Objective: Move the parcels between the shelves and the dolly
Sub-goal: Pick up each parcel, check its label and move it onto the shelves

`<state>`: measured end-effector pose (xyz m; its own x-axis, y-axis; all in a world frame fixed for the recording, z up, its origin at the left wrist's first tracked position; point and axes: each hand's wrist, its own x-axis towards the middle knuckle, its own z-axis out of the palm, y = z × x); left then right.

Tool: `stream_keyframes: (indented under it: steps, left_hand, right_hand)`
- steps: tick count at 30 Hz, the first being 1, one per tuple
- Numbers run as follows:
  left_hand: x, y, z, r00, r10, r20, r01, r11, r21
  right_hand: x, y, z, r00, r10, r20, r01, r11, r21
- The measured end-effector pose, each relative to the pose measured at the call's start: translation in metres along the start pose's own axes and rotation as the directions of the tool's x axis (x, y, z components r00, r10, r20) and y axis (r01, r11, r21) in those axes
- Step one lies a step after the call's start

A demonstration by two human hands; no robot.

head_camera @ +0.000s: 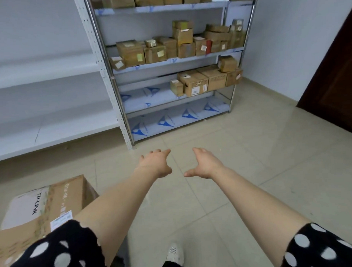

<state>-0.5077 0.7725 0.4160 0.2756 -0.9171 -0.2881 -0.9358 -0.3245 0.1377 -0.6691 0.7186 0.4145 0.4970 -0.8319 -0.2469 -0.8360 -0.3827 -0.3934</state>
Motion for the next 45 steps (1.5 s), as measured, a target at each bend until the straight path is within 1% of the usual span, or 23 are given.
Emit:
stream_keyframes:
  steps: [5,9,12,19,23,27,30,33,37,40,45]
  left_hand:
    - [0.1,0.014,-0.036,0.998,0.048,-0.032,-0.048,0.999,0.024]
    - [0.192,0.007,-0.073,0.998,0.058,-0.026,-0.057,0.998,0.034]
    - [0.25,0.001,-0.102,0.998,0.054,-0.03,-0.053,0.999,0.01]
    - [0.342,-0.004,-0.143,0.997,0.079,-0.019,-0.079,0.997,-0.019]
    - [0.396,-0.002,-0.158,0.996,0.082,-0.027,-0.083,0.996,-0.042]
    - [0.472,0.0,-0.165,0.996,0.088,-0.011,-0.088,0.996,-0.006]
    - [0.538,0.002,-0.173,0.998,0.069,-0.009,-0.069,0.998,0.01]
    - [0.609,0.011,-0.183,0.999,0.047,0.025,-0.047,0.999,-0.011]
    - [0.691,0.016,-0.196,0.999,0.026,0.045,-0.026,1.0,-0.008]
    - [0.746,0.009,-0.202,0.997,-0.006,0.081,0.011,0.998,-0.059]
    - [0.837,-0.011,-0.204,0.988,-0.088,0.126,0.102,0.988,-0.113]
  right_hand:
    - [0.096,0.014,-0.04,0.998,0.055,-0.044,-0.053,0.997,0.052]
    - [0.188,0.007,-0.072,0.995,0.081,-0.057,-0.077,0.995,0.068]
    - [0.24,0.005,-0.094,0.993,0.099,-0.06,-0.095,0.993,0.071]
    - [0.328,0.012,-0.131,0.991,0.126,-0.037,-0.123,0.99,0.066]
    - [0.381,0.022,-0.147,0.992,0.119,-0.043,-0.118,0.993,0.018]
    - [0.457,0.04,-0.158,0.995,0.102,-0.02,-0.103,0.993,-0.058]
    - [0.524,0.057,-0.168,0.997,0.076,-0.003,-0.076,0.989,-0.124]
    - [0.597,0.082,-0.184,0.998,0.055,0.039,-0.048,0.987,-0.155]
    - [0.682,0.105,-0.207,0.993,0.049,0.105,-0.041,0.996,-0.073]
    - [0.744,0.112,-0.216,0.991,0.056,0.118,-0.055,0.998,-0.011]
    - [0.852,0.117,-0.218,0.991,0.039,0.129,-0.04,0.999,0.005]
